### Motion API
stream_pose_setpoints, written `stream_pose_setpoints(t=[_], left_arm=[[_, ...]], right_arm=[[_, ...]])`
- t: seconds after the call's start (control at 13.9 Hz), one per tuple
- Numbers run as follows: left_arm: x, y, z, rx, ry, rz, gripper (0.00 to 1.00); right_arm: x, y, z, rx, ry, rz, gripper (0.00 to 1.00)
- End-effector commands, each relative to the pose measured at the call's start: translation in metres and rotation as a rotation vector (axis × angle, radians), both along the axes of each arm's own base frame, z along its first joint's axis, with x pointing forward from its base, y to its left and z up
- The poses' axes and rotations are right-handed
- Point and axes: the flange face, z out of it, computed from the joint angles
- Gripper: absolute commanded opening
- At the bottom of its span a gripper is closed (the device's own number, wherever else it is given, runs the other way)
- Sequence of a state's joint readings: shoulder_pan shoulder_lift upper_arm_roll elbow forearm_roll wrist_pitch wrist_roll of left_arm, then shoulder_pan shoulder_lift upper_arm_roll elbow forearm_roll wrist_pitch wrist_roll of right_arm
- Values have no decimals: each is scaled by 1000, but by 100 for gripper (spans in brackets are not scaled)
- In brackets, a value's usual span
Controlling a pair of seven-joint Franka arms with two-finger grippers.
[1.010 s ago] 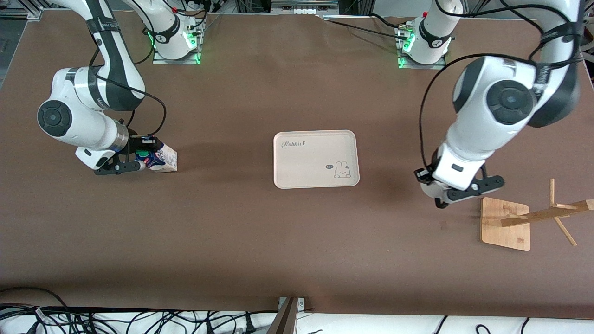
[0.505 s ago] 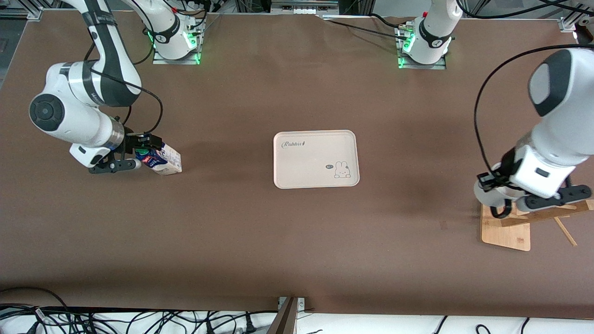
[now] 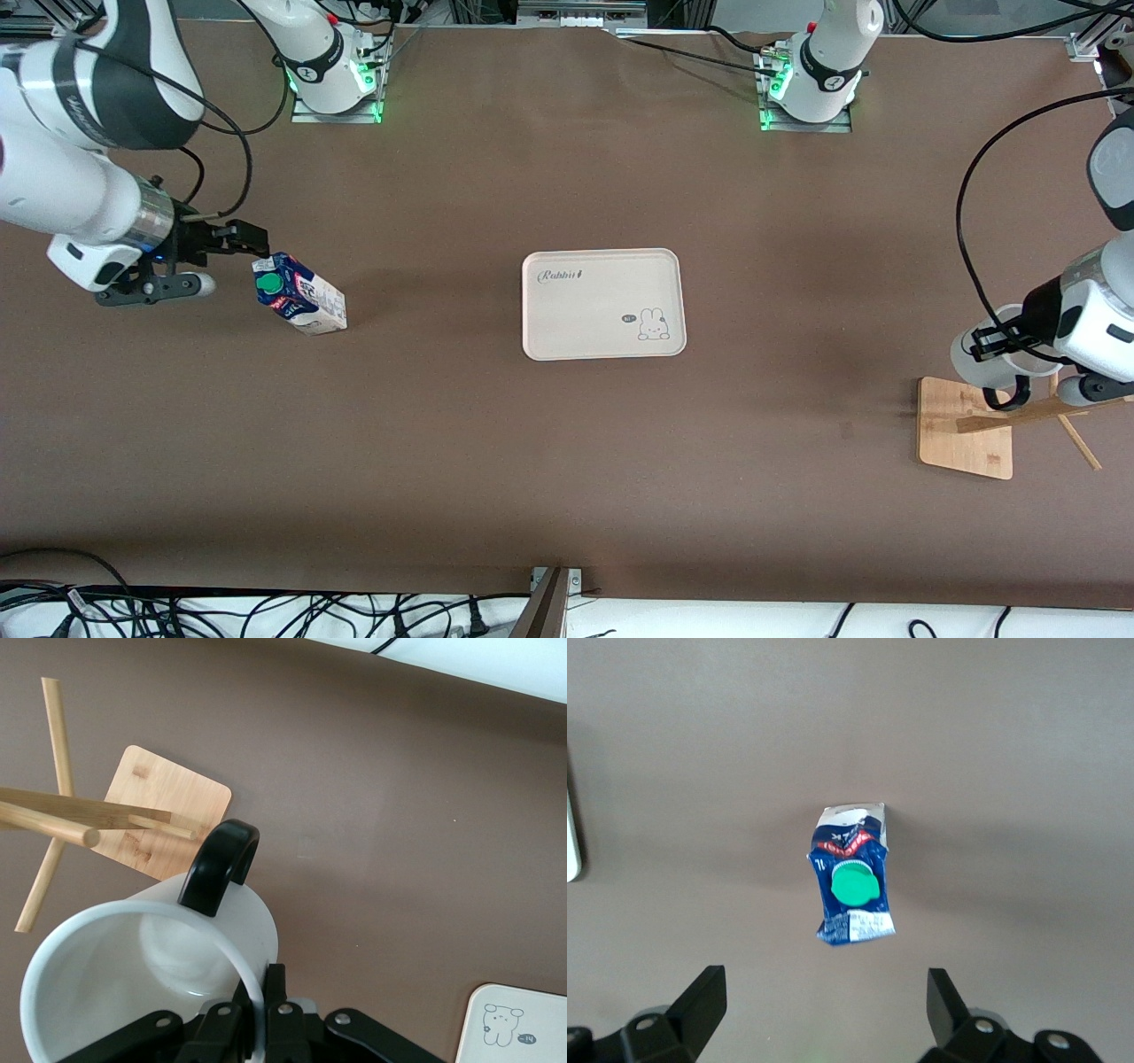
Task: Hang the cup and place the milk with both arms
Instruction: 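Carry the white mug to the wooden stand with the left gripper, then hang the mug handle on a stand peg while the right gripper releases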
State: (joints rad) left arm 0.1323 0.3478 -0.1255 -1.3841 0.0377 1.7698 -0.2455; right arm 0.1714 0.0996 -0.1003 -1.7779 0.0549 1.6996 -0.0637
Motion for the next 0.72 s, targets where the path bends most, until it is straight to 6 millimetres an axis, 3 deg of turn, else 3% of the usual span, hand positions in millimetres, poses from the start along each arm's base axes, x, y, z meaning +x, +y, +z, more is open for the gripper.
stream_pose_setpoints(t=[0.0,0.22,0.65], left_arm=[[0,7,21,-22,10,-17,0],[-3,27,20,-43,28,12,0],[-1,34,14,-45,21,-111,0]], right_arm=[[1,-5,39,8,14,-12,100],[2,1,51,-6,-11,5,100],[12,4,62,-74,-83,41,100]])
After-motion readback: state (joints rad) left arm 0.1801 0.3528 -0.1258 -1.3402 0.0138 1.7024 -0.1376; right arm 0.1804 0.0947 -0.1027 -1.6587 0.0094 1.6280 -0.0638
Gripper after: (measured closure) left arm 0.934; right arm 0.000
